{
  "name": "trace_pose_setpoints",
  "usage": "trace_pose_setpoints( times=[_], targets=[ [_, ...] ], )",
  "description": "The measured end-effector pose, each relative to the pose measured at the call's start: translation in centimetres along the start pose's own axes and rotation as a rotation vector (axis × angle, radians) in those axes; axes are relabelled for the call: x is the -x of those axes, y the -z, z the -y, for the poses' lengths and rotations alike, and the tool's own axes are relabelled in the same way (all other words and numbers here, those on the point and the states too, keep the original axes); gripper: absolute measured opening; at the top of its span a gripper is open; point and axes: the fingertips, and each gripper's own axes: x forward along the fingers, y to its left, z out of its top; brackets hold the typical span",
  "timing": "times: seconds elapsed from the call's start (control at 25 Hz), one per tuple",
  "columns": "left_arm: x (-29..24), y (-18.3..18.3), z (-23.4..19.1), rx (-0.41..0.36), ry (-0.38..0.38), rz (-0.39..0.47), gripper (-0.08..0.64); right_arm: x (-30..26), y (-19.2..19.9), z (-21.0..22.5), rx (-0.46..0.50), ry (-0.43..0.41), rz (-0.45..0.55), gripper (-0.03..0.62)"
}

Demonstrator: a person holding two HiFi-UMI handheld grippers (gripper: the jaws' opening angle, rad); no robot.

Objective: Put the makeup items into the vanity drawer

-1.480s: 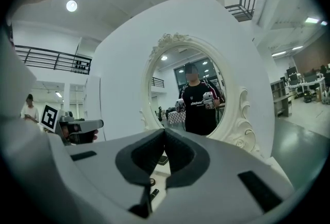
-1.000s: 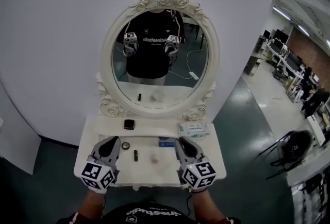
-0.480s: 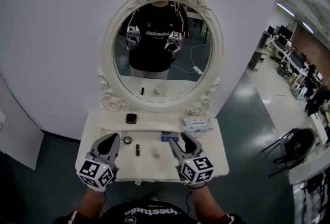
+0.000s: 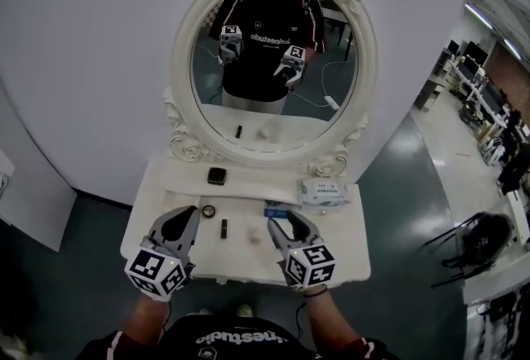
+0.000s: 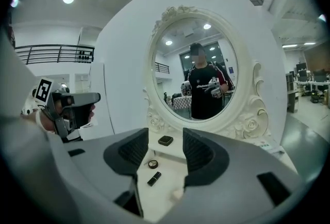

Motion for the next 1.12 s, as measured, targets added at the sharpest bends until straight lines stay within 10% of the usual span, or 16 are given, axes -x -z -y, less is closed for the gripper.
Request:
trace_pose_setpoints(
  times=[1.12],
  targets=[
    [1.6,5.3,0.1,0.006,-0.160,-0.041,0.005,-6.8,15.6,2.0,0.021,-0.101,-0.276,0.201]
  ],
)
